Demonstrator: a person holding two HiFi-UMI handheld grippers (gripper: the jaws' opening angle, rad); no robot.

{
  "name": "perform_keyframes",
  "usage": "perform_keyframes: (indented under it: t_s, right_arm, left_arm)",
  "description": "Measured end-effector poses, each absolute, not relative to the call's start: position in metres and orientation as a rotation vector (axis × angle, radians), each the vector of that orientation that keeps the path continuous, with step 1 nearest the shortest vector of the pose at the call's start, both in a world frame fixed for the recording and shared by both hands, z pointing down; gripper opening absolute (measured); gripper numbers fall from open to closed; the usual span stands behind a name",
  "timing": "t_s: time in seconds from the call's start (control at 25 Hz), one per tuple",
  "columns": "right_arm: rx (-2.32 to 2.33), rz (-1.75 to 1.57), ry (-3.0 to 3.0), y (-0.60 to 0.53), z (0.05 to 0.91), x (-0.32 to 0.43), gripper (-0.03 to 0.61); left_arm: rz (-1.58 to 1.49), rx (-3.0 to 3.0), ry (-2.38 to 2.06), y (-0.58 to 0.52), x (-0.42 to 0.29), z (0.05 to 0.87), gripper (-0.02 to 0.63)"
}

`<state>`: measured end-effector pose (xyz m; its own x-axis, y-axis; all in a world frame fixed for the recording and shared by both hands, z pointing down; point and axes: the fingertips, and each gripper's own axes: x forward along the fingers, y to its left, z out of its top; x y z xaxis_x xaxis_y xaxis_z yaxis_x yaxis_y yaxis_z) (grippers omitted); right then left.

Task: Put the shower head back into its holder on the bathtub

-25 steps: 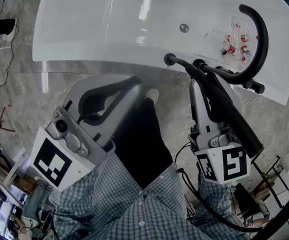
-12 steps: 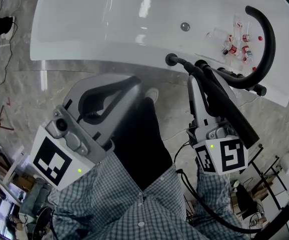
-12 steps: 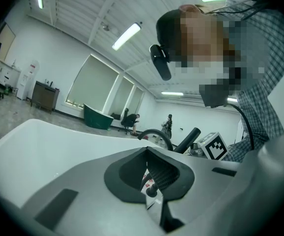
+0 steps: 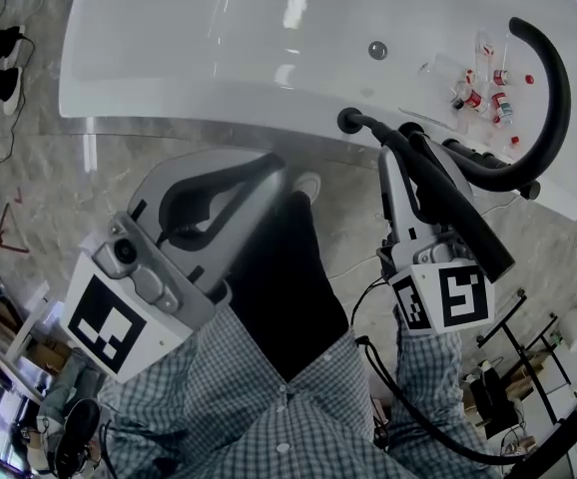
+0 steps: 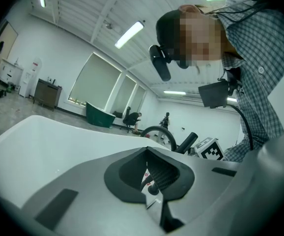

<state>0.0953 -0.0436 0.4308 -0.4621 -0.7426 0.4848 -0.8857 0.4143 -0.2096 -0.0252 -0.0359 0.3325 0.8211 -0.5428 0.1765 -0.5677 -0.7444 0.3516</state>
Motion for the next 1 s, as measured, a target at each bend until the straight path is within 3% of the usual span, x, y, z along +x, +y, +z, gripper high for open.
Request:
perform_keyframes:
  t_s: [1.0]
  right_arm:
    - [1.292,0.584,-2.250,-0.049,0.520,0.095,0.135]
  left_arm:
    - [0.108,2.562,-0.799,-0.036,-0.017,0.374,0.008]
